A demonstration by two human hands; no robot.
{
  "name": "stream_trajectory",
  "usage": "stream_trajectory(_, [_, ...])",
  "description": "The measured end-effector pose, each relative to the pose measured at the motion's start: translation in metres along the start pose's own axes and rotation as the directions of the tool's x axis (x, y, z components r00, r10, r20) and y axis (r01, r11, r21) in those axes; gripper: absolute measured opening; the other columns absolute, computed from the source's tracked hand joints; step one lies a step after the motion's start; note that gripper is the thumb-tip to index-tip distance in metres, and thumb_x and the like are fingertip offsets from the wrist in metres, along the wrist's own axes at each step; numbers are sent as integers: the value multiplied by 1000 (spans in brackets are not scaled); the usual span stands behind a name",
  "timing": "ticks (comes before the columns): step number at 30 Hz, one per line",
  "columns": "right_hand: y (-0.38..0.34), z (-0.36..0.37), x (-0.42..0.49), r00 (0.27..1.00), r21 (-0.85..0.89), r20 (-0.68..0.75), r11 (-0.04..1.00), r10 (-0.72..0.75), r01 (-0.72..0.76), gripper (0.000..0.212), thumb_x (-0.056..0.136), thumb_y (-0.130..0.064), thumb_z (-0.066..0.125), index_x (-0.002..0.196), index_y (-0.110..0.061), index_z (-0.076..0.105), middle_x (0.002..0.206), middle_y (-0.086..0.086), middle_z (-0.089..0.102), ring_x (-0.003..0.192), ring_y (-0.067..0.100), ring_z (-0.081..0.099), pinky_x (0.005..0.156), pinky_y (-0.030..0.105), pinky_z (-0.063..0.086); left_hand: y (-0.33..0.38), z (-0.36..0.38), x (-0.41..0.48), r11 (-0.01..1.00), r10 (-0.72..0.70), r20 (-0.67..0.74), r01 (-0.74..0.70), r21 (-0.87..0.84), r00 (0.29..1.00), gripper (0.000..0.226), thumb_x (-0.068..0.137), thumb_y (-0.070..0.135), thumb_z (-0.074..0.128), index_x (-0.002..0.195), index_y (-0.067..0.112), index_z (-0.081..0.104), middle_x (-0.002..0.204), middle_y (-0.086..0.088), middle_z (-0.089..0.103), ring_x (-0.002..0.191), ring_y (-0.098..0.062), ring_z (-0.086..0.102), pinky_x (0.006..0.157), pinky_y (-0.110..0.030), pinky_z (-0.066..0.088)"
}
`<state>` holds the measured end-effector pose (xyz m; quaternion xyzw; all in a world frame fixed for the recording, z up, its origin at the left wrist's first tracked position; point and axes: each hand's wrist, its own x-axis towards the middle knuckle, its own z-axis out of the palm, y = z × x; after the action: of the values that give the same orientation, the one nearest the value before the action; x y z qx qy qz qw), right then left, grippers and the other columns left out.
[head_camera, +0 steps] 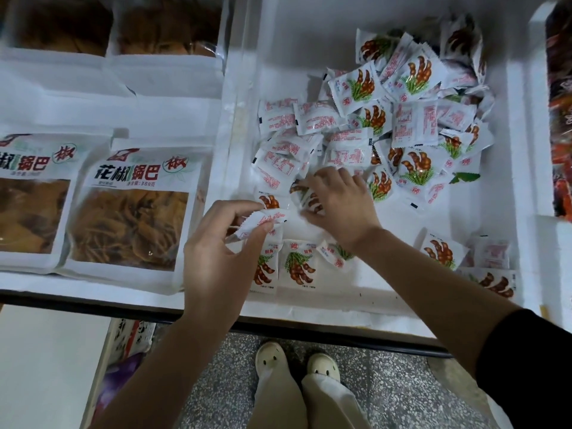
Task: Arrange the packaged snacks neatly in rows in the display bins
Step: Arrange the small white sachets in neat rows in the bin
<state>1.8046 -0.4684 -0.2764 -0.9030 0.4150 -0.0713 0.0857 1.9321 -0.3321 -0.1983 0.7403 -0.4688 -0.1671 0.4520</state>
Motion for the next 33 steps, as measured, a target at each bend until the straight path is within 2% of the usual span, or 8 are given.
stream_trajectory(6, [29,-14,31,999,-109,-29,994,24,-27,46,69,-22,81,109,-8,63,108,16,60,98,36,58,84,48,47,3,0,13,998,68,-8,-68,4,998,35,80,11,74,92,39,57,91,21,61,87,8,58,75,-4,42])
stream_trajectory(9, [30,-18,33,999,-61,-22,997,40,-42,58,73,-21,78,125,-10,55,118,15,57,108,36,55,92,47,42,3,0,15,998,67,-19,-67,4,998,30,79,12,74,93,34,59,91,20,62,87,6,58,75,-5,42])
stream_trajectory(13, [30,-25,18,999,106,-12,993,44,-42,58,82,-10,69,134,-10,42,112,14,63,104,33,58,87,41,46,2,0,16,998,70,-33,-70,2,997,32,79,12,74,92,36,58,90,19,62,86,6,58,75,-5,43])
stream_trajectory(16, [31,-40,9,998,246,-28,968,59,-50,31,84,-12,67,114,-11,60,99,9,68,90,27,63,72,33,51,-1,-1,15,998,64,-35,-64,8,997,30,79,11,75,93,33,60,92,19,62,86,5,59,75,-7,44])
stream_trajectory(20, [16,-51,3,968,580,-36,794,249,-182,18,83,-12,69,100,-13,64,84,-8,63,73,2,60,67,11,50,-5,-3,16,998,69,-49,-69,5,996,26,80,12,74,95,29,61,94,15,64,87,1,61,75,-12,49])
stream_trajectory(25, [0,-12,-3,936,613,207,708,283,-350,19,84,-9,68,100,-11,60,85,-4,60,76,7,59,68,11,47,-6,-6,15,997,74,-49,-73,11,996,24,81,13,73,97,26,61,96,18,62,89,2,60,79,-17,50])
stream_trajectory(30, [-5,0,6,923,679,232,629,307,-379,20,84,-3,65,93,-13,50,79,-6,58,74,4,57,74,17,51,-7,-8,11,998,60,-31,-60,15,998,25,81,13,73,97,27,61,95,19,61,90,0,61,79,-10,47])
stream_trajectory(33, [-12,2,8,938,712,225,612,266,-344,19,85,-3,64,92,-10,49,84,1,60,82,15,60,80,31,52,-5,-4,8,1000,23,-17,-23,8,1000,26,80,13,74,94,30,61,93,20,61,89,5,58,78,-9,45])
